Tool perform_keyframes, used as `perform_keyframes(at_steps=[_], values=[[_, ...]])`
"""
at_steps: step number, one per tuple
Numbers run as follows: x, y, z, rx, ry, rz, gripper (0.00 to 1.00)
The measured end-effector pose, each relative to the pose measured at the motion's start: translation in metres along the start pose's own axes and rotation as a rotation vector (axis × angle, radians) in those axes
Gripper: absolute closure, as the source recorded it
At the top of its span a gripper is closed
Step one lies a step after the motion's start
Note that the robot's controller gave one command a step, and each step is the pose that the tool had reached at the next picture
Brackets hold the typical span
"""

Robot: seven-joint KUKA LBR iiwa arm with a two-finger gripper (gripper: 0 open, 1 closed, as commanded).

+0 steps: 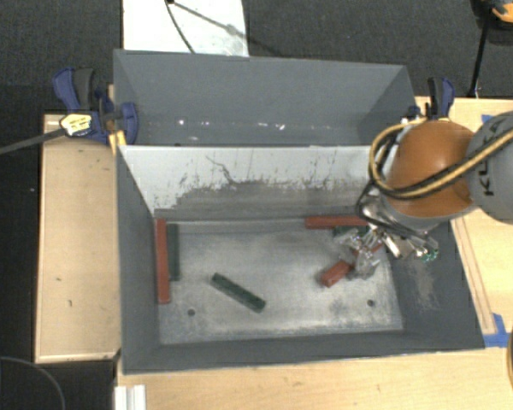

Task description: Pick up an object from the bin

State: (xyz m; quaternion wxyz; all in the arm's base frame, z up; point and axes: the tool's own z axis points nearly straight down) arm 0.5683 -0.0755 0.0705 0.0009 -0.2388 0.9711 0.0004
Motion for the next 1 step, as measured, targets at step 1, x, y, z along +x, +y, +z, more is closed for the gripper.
perform_keyframes(at_steps=[1], values=[[-0.0204,-0.0125,-0.1376,0.001,-0.001,-0.031,1.0]])
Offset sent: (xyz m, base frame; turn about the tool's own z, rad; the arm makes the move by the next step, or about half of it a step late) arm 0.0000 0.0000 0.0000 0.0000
